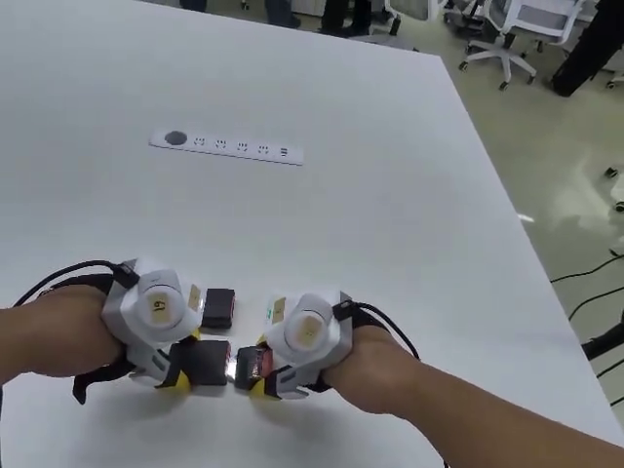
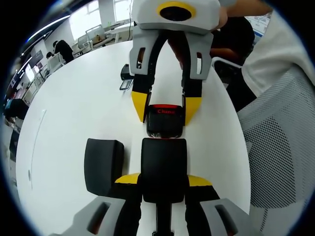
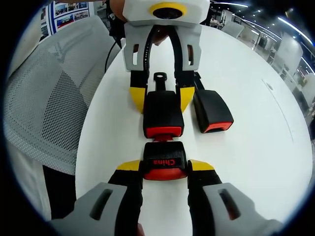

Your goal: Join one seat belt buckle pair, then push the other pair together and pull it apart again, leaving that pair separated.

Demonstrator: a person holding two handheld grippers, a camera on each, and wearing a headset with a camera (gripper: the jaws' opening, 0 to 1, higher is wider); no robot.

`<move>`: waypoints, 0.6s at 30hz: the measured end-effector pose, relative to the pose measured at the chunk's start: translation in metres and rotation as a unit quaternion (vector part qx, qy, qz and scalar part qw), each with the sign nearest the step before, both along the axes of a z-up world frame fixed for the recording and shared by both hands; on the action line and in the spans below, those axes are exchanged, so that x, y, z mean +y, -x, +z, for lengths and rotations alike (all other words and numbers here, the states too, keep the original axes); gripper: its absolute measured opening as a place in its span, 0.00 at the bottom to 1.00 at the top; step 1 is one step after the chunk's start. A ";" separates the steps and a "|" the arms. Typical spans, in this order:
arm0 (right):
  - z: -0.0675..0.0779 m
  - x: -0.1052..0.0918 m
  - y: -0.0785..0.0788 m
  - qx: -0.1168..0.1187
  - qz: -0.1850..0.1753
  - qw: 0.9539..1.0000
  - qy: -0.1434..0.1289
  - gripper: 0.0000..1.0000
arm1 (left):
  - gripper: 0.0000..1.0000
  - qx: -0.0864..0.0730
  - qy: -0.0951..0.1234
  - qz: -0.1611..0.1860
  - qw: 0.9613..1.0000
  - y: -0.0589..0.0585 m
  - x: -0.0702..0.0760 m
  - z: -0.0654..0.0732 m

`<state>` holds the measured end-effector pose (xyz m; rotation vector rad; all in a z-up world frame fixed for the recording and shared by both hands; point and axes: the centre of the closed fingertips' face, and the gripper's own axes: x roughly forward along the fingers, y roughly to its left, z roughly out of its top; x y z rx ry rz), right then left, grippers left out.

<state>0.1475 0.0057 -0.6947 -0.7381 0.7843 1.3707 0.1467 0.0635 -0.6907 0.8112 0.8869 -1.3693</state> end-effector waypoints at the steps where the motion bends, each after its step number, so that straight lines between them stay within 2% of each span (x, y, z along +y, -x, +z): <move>1: 0.000 0.000 0.000 0.005 -0.001 1.000 0.003 0.33 | 0.34 0.001 0.002 0.001 1.000 -0.001 0.001 -0.001; 4: 0.000 0.000 0.001 0.003 0.003 1.000 0.011 0.34 | 0.34 0.003 0.010 0.004 1.000 -0.002 0.001 -0.002; 10: 0.003 -0.006 -0.001 -0.008 -0.003 1.000 0.017 0.37 | 0.34 -0.002 0.005 0.019 1.000 -0.003 0.004 0.000; 13: 0.013 -0.009 -0.002 -0.014 -0.010 1.000 0.007 0.38 | 0.35 -0.007 0.021 0.032 0.999 -0.007 0.005 0.005; 14: 0.015 -0.008 -0.002 -0.014 -0.010 1.000 0.005 0.38 | 0.35 -0.009 0.025 0.035 0.999 -0.008 0.004 0.007; 15: 0.020 -0.007 -0.002 -0.014 -0.012 1.000 0.000 0.37 | 0.36 -0.010 0.028 0.038 0.999 -0.007 0.005 0.015; 18: 0.027 -0.007 -0.003 -0.015 -0.015 1.000 -0.010 0.36 | 0.36 -0.014 0.040 0.043 0.998 -0.008 0.001 0.028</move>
